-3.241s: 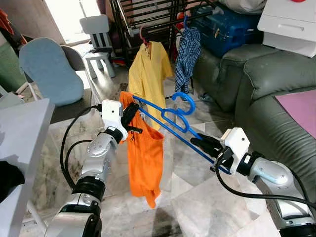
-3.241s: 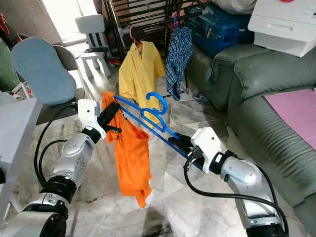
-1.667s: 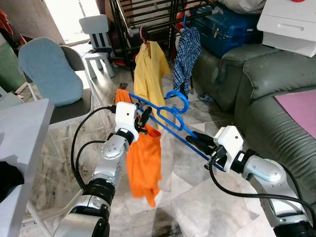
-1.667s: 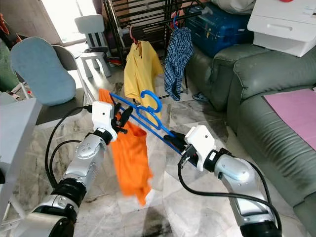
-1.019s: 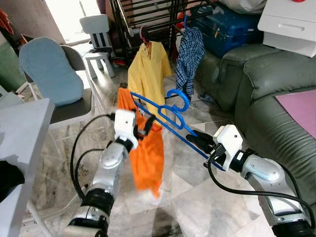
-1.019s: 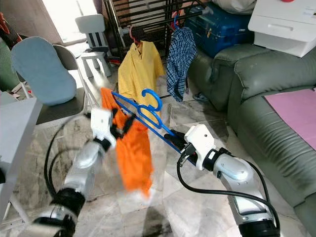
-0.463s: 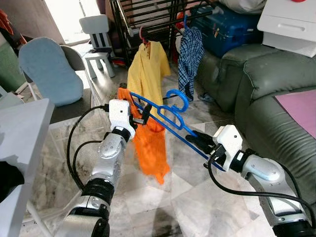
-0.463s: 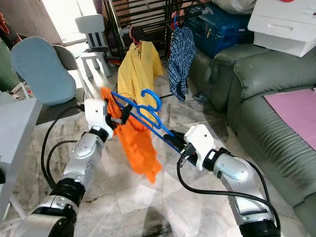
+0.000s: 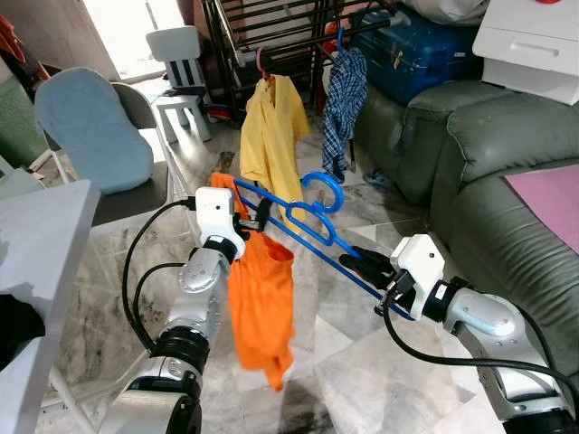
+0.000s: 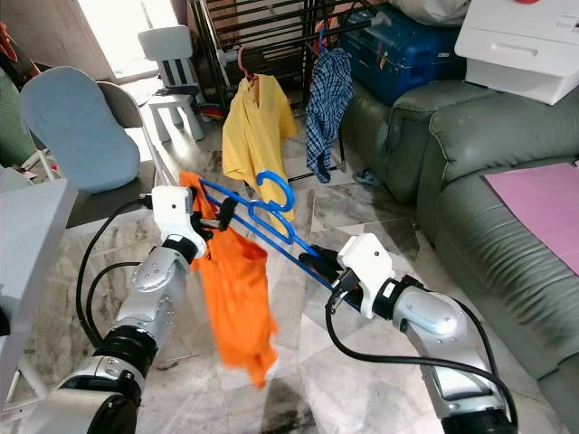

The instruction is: Hang hanger

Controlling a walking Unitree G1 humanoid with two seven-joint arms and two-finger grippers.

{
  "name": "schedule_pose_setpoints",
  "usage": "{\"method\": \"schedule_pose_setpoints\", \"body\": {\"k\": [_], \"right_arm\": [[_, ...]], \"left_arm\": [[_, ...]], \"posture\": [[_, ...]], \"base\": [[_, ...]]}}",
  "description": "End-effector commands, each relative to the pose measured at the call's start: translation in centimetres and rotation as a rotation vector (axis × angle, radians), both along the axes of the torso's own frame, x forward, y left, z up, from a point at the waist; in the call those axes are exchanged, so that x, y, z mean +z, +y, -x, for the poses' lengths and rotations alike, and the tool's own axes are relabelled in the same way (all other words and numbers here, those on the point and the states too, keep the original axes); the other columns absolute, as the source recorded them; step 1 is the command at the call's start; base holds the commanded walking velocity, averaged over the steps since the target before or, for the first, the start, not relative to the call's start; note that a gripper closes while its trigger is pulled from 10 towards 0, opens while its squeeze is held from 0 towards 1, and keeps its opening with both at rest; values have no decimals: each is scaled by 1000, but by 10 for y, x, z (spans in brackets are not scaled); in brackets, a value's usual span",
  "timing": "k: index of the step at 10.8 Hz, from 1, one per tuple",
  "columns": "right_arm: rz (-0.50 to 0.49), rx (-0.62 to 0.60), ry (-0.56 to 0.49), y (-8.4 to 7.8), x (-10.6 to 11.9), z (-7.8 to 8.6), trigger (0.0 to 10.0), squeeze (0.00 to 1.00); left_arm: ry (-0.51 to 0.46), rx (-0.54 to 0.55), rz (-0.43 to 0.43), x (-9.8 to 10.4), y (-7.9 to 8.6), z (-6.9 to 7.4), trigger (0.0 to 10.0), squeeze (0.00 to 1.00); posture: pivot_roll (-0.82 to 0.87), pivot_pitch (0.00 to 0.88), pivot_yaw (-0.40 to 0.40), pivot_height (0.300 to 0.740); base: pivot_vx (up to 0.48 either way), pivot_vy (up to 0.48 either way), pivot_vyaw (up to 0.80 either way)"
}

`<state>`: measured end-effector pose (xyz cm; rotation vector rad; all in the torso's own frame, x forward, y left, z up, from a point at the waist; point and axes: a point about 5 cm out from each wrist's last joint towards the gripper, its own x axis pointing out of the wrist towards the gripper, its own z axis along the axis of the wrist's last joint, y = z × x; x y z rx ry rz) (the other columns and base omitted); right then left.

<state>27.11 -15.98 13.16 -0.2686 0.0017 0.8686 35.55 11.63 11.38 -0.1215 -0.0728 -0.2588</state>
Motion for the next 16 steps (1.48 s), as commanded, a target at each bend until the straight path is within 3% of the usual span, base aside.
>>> {"method": "schedule_pose_setpoints", "body": {"k": [1, 7, 16], "right_arm": [[-33, 39, -43, 6, 11, 3, 10000, 0], [-37, 52, -31, 3, 13, 8, 10000, 0], [-31, 49, -29, 2, 13, 7, 10000, 0]], "left_arm": [[-20, 9, -5, 7, 8, -5, 0, 0], [-18, 9, -24, 5, 19, -7, 0, 0], [-21, -63, -30, -1, 21, -2, 0, 0]], "posture": [[-279, 0, 143, 740], [-280, 0, 144, 740], [-277, 0, 138, 740]], "base": [[0, 0, 0], [0, 0, 0], [0, 0, 0]]}}
